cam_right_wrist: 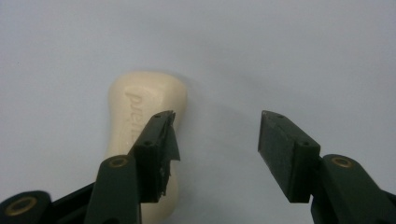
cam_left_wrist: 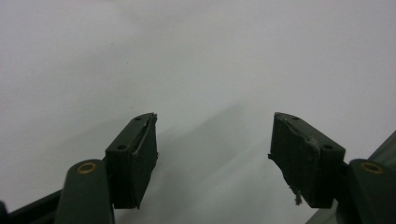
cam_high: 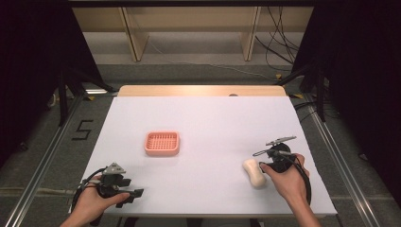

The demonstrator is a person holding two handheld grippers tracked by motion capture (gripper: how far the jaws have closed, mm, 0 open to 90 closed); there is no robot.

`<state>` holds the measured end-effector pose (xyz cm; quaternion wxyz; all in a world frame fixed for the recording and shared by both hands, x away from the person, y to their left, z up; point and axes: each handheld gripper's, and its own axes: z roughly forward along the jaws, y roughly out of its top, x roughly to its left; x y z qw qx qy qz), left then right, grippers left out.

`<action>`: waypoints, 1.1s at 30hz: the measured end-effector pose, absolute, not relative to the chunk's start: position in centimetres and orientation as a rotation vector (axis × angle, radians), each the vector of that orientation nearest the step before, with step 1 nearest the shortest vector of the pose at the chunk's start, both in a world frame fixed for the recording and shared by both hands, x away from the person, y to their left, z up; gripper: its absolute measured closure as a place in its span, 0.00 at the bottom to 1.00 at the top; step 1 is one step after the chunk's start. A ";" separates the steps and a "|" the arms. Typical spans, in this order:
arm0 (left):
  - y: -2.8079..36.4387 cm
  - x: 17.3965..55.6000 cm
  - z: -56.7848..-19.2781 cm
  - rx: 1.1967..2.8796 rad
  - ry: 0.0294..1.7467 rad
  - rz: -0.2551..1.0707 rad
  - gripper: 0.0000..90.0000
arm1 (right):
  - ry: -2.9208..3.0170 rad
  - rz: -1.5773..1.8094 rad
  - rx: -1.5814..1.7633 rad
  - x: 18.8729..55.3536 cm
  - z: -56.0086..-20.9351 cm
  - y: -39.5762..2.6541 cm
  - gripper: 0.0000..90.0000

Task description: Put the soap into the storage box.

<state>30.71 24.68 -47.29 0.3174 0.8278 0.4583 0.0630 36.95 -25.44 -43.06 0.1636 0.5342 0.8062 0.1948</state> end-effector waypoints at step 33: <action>24.5 30.6 -47.7 2.171 1.227 0.165 0.34 | 2.615 0.185 1.607 39.5 -42.8 -20.7 0.48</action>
